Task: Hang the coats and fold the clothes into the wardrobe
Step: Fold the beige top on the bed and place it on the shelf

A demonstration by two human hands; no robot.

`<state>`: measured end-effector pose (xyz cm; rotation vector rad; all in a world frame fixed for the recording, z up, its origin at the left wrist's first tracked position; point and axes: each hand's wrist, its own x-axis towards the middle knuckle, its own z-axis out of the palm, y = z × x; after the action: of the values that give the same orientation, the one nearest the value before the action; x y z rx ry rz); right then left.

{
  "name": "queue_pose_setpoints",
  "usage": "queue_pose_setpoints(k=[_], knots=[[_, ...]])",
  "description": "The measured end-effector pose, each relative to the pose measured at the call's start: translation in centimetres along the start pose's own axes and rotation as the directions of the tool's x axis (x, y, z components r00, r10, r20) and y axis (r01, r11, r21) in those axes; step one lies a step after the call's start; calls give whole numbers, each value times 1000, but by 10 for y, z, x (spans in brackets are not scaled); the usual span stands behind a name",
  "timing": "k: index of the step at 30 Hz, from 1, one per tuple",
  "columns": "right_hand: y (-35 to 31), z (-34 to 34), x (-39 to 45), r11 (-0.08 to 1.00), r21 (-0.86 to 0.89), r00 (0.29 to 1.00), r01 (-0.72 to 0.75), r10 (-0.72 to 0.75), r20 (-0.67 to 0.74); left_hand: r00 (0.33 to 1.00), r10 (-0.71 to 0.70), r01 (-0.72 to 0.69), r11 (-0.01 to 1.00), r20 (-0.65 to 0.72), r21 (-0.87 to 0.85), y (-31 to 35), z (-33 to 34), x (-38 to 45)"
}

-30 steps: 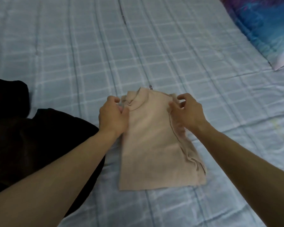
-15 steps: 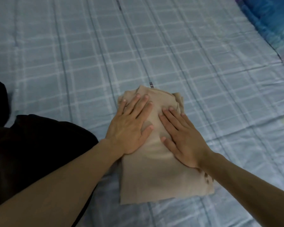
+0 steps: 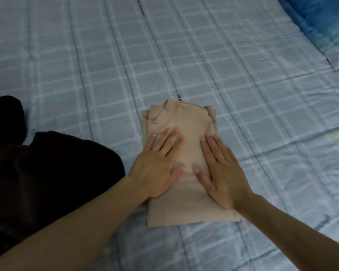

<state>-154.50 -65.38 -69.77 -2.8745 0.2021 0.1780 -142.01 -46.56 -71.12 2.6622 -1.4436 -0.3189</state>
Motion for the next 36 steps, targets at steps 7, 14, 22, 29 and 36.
queue_pose_setpoints(k=[7, 14, 22, 29, 36], knots=[[-4, -14, -25, 994, -42, 993, 102, -104, -50, 990, -30, 44, 994, 139, -104, 20, -27, -22], [-1, 2, -85, 969, -112, 973, 219, -225, -48, 988, 76, -59, 990, 132, -125, 41, -15, -100], [-10, 7, -76, 977, -161, 973, 141, -167, -157, 996, 32, -37, 998, -85, -51, 47, -5, -92], [-20, -10, -101, 970, -130, 946, 206, -232, -229, 975, 37, -53, 996, -217, -71, 66, -7, -126], [-41, -15, -189, 968, -87, 968, 236, -242, -69, 987, 90, -109, 984, -134, -141, 117, -11, -199]])
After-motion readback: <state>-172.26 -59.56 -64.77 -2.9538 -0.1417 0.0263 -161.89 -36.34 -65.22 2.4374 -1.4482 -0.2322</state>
